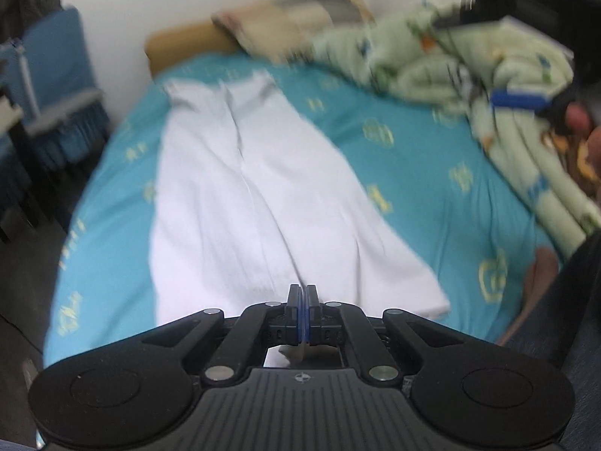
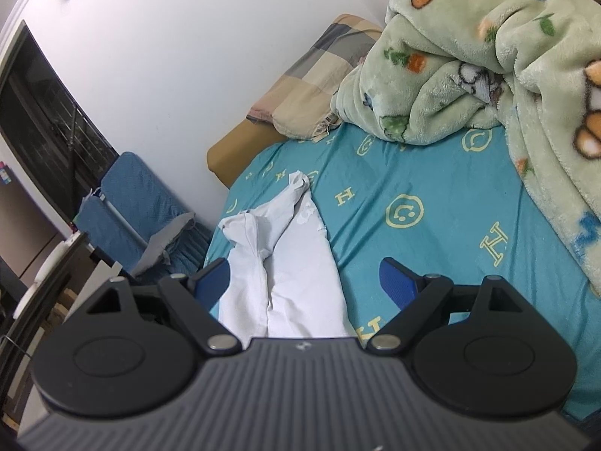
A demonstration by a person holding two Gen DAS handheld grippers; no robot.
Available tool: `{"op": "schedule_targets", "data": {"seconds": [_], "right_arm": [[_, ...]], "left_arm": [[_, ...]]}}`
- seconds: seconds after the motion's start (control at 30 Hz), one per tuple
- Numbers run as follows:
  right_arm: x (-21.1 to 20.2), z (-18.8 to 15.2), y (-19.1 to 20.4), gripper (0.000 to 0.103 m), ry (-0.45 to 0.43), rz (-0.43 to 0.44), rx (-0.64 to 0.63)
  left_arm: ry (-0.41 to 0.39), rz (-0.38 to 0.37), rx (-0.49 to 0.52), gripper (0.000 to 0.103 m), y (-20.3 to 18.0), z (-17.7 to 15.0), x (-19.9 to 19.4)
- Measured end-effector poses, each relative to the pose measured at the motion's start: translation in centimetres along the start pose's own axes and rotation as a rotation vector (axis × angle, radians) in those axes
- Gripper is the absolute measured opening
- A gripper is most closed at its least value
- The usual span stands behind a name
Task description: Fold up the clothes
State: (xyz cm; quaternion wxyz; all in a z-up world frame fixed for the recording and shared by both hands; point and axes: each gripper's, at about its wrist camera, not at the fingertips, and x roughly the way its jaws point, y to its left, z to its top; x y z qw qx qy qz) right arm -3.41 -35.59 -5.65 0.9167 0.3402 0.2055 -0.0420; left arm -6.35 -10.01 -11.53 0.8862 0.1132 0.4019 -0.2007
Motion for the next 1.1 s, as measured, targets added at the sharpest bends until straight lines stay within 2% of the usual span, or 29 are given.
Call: {"op": "schedule_targets", "data": {"seconds": [0.07, 0.1, 0.17, 0.33, 0.47, 0.57, 0.7, 0.9, 1.1], "right_arm": [[0.1, -0.1, 0.2, 0.088, 0.006, 0.002, -0.009], [0.2, -0.2, 0.3, 0.088, 0.011, 0.006, -0.016], [0.4, -0.3, 0.6, 0.088, 0.023, 0.013, -0.035], [0.9, -0.8, 1.6, 0.088, 0.028, 0.004, -0.109], [1.1, -1.2, 2.4, 0.088, 0.019, -0.013, -0.175], [1.6, -1.9, 3.3, 0.088, 0.003, -0.032, -0.248], [1.9, -2.6, 4.1, 0.088, 0.002, -0.04, -0.295], [2.1, -3.5, 5.0, 0.088, 0.012, -0.044, -0.33], [2.2, -4.4, 5.8, 0.087, 0.023, -0.049, -0.365]], "left_arm": [[-0.012, -0.02, -0.021, 0.027, 0.6, 0.2, -0.5], [-0.017, -0.03, -0.032, 0.034, 0.9, 0.4, -0.8], [-0.046, -0.041, -0.052, 0.057, 1.5, 1.0, -1.6], [-0.136, -0.023, -0.075, 0.081, 3.2, 4.1, -2.8], [-0.215, 0.036, -0.062, 0.087, 5.0, 6.8, -2.5], [-0.276, 0.09, -0.082, 0.09, 6.3, 6.8, -1.5], [-0.236, 0.081, -0.239, 0.09, 8.9, 5.0, 0.4], [-0.251, 0.059, -0.329, 0.091, 11.1, 4.4, -0.5], [-0.233, 0.073, -0.32, 0.091, 10.8, 4.3, -0.2]]}}
